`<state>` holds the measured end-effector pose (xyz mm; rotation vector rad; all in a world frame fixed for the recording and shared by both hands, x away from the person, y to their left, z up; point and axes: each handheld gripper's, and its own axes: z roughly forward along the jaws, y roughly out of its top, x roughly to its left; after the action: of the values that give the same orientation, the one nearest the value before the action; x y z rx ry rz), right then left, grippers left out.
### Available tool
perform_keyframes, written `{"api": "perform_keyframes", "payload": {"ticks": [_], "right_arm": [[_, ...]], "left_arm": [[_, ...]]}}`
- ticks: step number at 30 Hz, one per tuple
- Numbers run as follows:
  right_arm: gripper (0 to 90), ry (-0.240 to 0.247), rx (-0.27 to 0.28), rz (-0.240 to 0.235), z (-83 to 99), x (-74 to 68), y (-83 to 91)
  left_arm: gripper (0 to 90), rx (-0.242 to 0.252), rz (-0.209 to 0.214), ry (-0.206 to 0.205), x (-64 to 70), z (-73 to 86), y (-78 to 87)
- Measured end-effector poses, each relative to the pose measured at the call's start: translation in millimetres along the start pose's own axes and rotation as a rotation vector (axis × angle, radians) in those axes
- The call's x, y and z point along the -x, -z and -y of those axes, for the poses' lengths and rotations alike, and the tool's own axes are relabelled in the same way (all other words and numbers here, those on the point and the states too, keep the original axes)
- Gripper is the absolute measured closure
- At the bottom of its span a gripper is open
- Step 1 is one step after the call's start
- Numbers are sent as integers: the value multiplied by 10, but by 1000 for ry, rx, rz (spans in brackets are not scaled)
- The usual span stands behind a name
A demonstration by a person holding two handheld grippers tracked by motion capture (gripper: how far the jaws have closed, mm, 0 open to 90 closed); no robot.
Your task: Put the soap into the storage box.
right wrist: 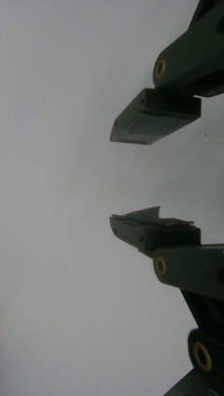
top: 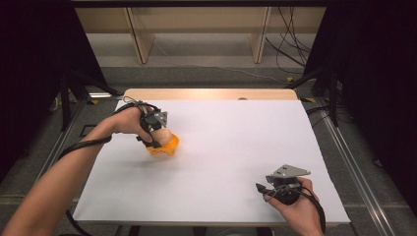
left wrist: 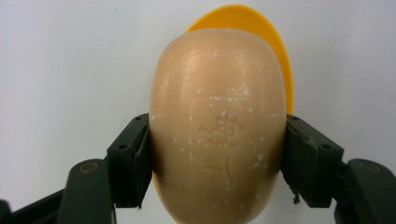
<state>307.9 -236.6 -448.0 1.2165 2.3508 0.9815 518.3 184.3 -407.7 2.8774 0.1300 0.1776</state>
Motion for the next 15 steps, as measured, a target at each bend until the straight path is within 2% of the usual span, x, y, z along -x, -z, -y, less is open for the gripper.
{"api": "perform_keyframes", "payload": {"ticks": [2,3,5,6,15], "right_arm": [[529,3,-1,3,-1,1,-2],[528,3,-1,3,-1,0,-2],[529,-11,-5,8,2,-9,5],[528,-11,-6,8,2,-9,5],[527,-14,-11,11,3,-12,6]], "left_arm": [[322,-2,2,15,6,1,-11],[322,-5,-5,0,-5,-4,-13],[322,-10,-4,-2,-9,-8,-18],[322,-10,0,8,-2,-8,-21],[322,-12,-2,7,-12,-19,-23]]}}
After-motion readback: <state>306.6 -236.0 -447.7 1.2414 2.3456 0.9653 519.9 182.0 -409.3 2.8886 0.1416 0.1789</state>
